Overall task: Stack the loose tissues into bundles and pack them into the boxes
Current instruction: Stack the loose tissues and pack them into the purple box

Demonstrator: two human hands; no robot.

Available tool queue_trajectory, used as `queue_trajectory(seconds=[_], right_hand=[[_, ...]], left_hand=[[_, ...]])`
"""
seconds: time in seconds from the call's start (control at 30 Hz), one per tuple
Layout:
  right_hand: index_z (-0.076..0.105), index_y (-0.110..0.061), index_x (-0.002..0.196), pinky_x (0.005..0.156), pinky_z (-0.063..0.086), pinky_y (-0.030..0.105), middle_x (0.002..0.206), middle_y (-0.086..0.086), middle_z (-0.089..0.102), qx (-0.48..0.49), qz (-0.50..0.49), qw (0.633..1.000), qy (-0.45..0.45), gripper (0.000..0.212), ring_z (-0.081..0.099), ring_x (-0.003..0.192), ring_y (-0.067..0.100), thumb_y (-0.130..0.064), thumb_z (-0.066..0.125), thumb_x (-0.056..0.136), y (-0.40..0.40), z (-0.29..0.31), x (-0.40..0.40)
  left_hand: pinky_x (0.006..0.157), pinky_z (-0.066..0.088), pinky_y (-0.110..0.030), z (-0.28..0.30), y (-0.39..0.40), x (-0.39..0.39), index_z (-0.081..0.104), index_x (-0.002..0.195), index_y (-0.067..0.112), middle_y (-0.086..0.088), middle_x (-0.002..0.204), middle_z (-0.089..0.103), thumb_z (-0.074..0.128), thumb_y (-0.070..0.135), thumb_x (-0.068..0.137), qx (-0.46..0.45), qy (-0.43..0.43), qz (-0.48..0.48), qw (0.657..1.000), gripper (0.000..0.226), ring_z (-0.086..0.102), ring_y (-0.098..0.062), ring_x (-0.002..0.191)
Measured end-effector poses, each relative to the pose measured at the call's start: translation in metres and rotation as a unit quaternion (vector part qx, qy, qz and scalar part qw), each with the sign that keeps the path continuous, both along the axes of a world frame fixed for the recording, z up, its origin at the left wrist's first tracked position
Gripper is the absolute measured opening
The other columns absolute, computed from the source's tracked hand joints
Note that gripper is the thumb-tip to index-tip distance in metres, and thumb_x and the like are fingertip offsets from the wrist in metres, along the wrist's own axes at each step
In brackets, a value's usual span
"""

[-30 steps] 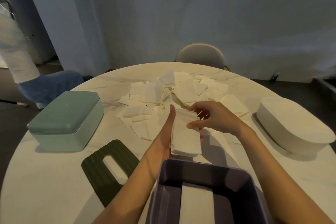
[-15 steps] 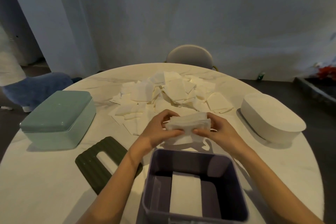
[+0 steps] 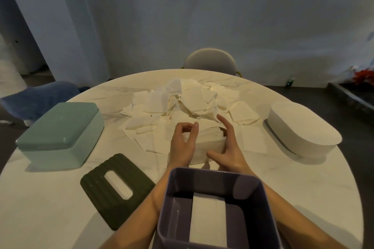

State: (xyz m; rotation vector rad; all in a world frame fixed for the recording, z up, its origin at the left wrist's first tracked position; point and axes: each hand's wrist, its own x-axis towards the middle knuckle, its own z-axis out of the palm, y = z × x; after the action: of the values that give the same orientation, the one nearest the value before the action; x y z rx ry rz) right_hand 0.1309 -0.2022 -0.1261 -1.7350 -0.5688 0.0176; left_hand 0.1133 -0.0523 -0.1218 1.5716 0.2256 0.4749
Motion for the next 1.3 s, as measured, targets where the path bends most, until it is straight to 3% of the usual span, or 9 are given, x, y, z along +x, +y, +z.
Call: queue_trajectory(seconds=[0.1, 0.3, 0.5, 0.63, 0.83, 0.93, 1.1, 1.2, 1.3], right_hand=[[0.026, -0.036, 0.154, 0.102, 0.052, 0.034, 0.144, -0.009, 0.046, -0.006, 0.006, 1.0, -0.016, 0.102, 0.054, 0.126, 0.011, -0.003, 0.073, 0.07, 0.003, -0.003, 0.001], [0.027, -0.03, 0.153, 0.093, 0.055, 0.03, 0.135, 0.001, 0.049, 0.011, 0.025, 0.999, -0.025, 0.1, 0.058, 0.116, 0.011, -0.001, 0.071, 0.067, 0.006, 0.001, 0.0], [0.034, -0.04, 0.153, 0.113, 0.037, 0.019, 0.146, -0.006, 0.039, -0.111, 0.04, 0.987, -0.11, 0.08, 0.041, 0.135, 0.006, -0.022, 0.071, 0.084, 0.0, 0.001, 0.0], [0.03, -0.053, 0.151, 0.114, 0.03, 0.026, 0.155, -0.013, 0.029, -0.199, 0.028, 0.973, -0.11, 0.071, 0.032, 0.141, 0.004, -0.054, 0.068, 0.091, -0.011, -0.005, 0.002], [0.04, -0.046, 0.147, 0.105, 0.046, 0.016, 0.142, -0.027, 0.048, -0.15, 0.032, 0.984, -0.088, 0.078, 0.047, 0.127, -0.007, -0.041, 0.082, 0.082, -0.023, 0.004, 0.007], [0.057, -0.047, 0.125, 0.098, 0.053, 0.024, 0.126, -0.021, 0.06, -0.163, 0.018, 0.983, -0.087, 0.055, 0.055, 0.118, 0.001, -0.046, 0.084, 0.077, -0.028, 0.006, 0.008], [0.064, -0.033, 0.113, 0.085, 0.052, 0.013, 0.107, -0.019, 0.068, -0.14, -0.011, 0.988, -0.071, 0.04, 0.062, 0.105, -0.001, -0.029, 0.086, 0.08, -0.03, 0.002, 0.009], [0.064, -0.021, 0.117, 0.081, 0.048, 0.008, 0.107, -0.011, 0.069, -0.138, -0.042, 0.986, -0.081, 0.044, 0.061, 0.101, -0.004, -0.024, 0.087, 0.079, -0.035, 0.003, 0.01], [0.059, -0.018, 0.122, 0.086, 0.054, 0.017, 0.114, -0.007, 0.067, -0.108, -0.046, 0.991, -0.062, 0.05, 0.062, 0.107, 0.004, -0.019, 0.086, 0.08, -0.037, 0.004, 0.011]], left_hand=[[0.083, 0.045, -0.009, -0.001, -0.001, 0.001, 0.063, 0.101, 0.018, 0.01, 0.096, 0.066, 0.064, 0.025, 0.101, 0.007, -0.026, 0.024, 0.999, 0.007, 0.059, 0.005, 0.087], [0.078, 0.042, -0.006, -0.001, 0.0, 0.0, 0.062, 0.099, 0.014, 0.009, 0.092, 0.064, 0.066, 0.015, 0.099, 0.005, -0.034, 0.075, 0.997, 0.004, 0.058, 0.0, 0.085], [0.077, 0.043, -0.002, 0.0, 0.002, -0.002, 0.061, 0.11, 0.011, 0.003, 0.102, 0.065, 0.065, 0.012, 0.098, 0.019, -0.025, 0.08, 0.996, 0.013, 0.06, -0.012, 0.096], [0.081, 0.044, -0.007, -0.001, 0.002, -0.002, 0.06, 0.115, 0.012, 0.002, 0.11, 0.064, 0.063, 0.016, 0.101, 0.016, -0.009, 0.067, 0.998, 0.016, 0.059, -0.014, 0.102], [0.075, 0.046, -0.008, 0.0, 0.012, -0.002, 0.062, 0.106, 0.009, -0.001, 0.102, 0.067, 0.053, 0.006, 0.101, 0.022, -0.007, -0.002, 1.0, 0.011, 0.063, 0.002, 0.084], [0.076, 0.045, -0.009, 0.003, 0.014, -0.006, 0.062, 0.105, 0.005, 0.004, 0.097, 0.068, 0.052, -0.001, 0.099, 0.056, -0.014, -0.06, 0.997, 0.013, 0.064, 0.002, 0.084], [0.082, 0.048, -0.011, 0.003, 0.019, -0.007, 0.061, 0.116, 0.011, -0.002, 0.111, 0.067, 0.052, 0.025, 0.107, 0.066, -0.007, -0.133, 0.989, 0.019, 0.065, -0.015, 0.102], [0.086, 0.046, -0.01, 0.005, 0.03, -0.006, 0.059, 0.117, 0.027, 0.014, 0.117, 0.063, 0.067, 0.058, 0.085, 0.185, -0.01, -0.209, 0.96, 0.046, 0.06, 0.0, 0.107], [0.085, 0.049, -0.011, 0.002, 0.039, -0.006, 0.057, 0.118, 0.027, 0.015, 0.115, 0.062, 0.078, 0.05, 0.075, 0.254, -0.028, -0.234, 0.938, 0.053, 0.061, -0.004, 0.108]])
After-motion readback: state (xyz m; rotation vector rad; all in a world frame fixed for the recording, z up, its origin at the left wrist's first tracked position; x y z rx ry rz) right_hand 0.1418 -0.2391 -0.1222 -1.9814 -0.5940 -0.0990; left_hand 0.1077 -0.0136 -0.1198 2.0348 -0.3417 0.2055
